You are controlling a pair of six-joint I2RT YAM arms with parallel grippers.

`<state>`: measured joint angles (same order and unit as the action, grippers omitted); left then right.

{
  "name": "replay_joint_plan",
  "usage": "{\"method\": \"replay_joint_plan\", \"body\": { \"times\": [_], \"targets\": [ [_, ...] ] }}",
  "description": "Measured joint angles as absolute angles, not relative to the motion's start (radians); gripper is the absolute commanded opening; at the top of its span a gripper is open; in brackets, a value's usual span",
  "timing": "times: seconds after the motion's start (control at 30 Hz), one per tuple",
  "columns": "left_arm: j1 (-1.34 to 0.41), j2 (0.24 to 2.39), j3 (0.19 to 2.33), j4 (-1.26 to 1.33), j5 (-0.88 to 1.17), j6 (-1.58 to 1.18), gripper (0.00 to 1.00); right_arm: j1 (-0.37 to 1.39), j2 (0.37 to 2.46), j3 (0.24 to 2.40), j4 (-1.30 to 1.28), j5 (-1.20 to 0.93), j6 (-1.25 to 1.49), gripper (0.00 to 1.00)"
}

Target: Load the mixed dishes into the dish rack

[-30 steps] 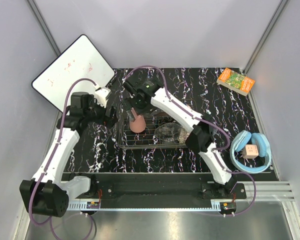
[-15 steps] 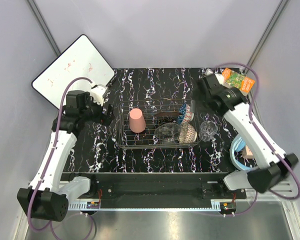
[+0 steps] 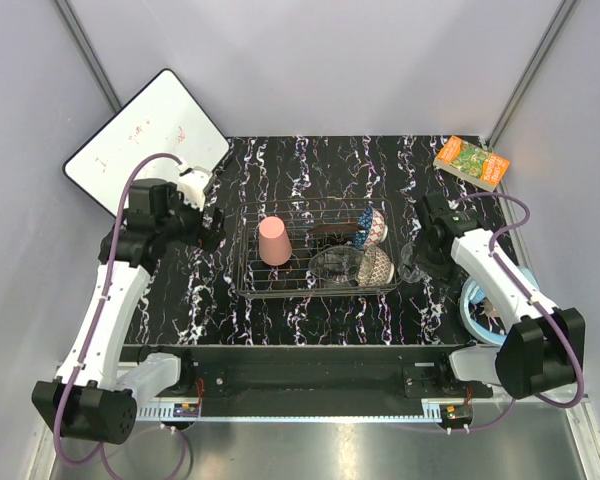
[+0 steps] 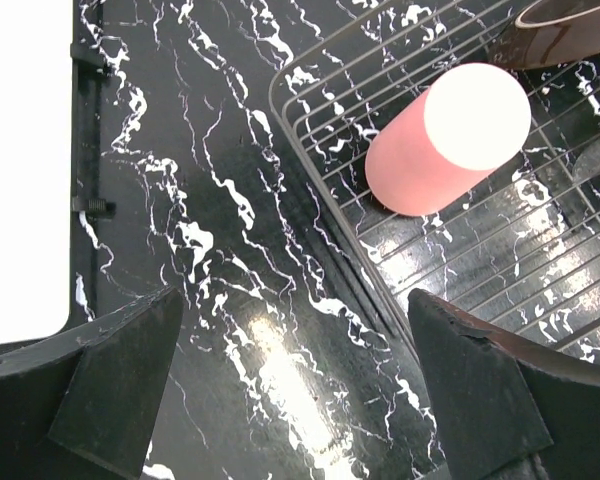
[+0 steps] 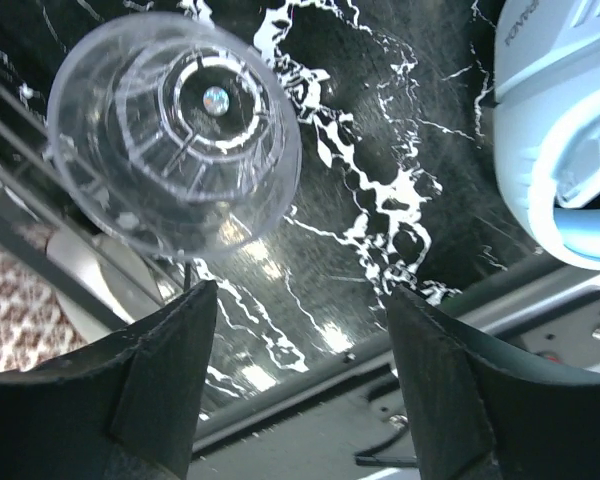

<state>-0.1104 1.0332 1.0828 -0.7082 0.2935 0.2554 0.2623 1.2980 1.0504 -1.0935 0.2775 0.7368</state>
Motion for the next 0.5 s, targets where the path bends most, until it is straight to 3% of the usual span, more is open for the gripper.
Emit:
{"method": "replay_joint_plan", "body": {
  "times": [0.37,0.5],
  "targets": [
    [-0.11,0.99,1.093,-0.751,0.278,0.263,0.99,0.202,1.312,0.986,-0.927,0.239,0.785,0.69],
    [-0.11,0.98,1.093,-0.768,0.275,0.266,0.99,0.198,1.321,0.981,-0.883,0.22,0.789,0.72]
  ]
}}
